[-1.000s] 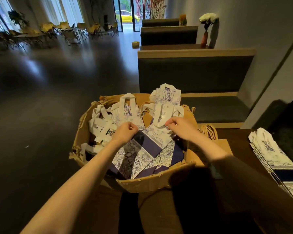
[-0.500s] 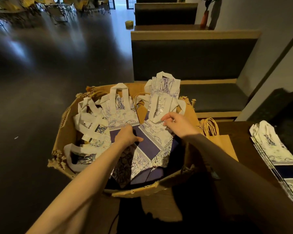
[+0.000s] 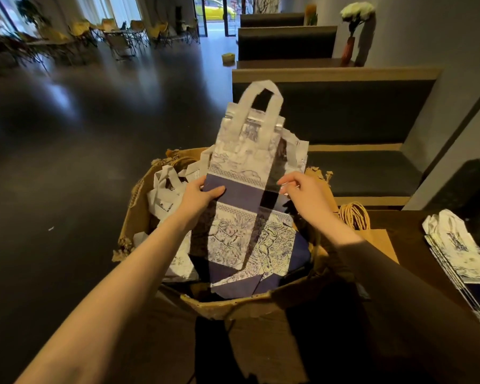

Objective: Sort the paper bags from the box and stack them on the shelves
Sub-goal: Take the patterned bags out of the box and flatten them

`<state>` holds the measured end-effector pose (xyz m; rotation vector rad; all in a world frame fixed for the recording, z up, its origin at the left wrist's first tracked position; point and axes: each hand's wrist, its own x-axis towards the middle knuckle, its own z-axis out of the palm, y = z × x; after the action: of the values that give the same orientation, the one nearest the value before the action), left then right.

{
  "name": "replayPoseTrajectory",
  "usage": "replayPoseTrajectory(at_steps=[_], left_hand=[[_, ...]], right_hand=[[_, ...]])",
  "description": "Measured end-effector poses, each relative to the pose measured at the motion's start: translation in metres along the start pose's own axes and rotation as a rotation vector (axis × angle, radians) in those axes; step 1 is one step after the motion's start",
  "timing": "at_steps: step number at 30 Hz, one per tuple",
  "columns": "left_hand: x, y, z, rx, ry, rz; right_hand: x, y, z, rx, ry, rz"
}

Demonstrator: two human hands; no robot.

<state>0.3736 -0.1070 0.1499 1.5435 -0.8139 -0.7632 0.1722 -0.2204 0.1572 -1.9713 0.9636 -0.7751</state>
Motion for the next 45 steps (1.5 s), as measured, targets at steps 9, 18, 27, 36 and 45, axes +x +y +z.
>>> replayPoseTrajectory(at_steps=[9, 18, 27, 36, 45], left_hand=[[0.010, -0.039, 0.004, 0.103, 0.188, -0.338], [0.022, -0.064, -0.005, 0.490, 0.240, -0.478], [0.018, -0.061, 0.002, 0.206, 0.255, -0.492], [-0.009, -0.026, 0.000, -0.066, 0.233, -0.342], [-0.035, 0.020, -0.007, -0.346, 0.220, -0.148]], right_hand=[[0.004, 0.021, 0.013, -0.076, -0.132, 0.088], [0.017, 0.042, 0.041, -0.319, -0.454, 0.221], [0.016, 0.047, 0.050, -0.421, -0.563, 0.252], [0.011, 0.018, 0.040, -0.420, -0.622, 0.164], [-0.007, -0.014, 0.016, -0.168, -0.161, 0.079]])
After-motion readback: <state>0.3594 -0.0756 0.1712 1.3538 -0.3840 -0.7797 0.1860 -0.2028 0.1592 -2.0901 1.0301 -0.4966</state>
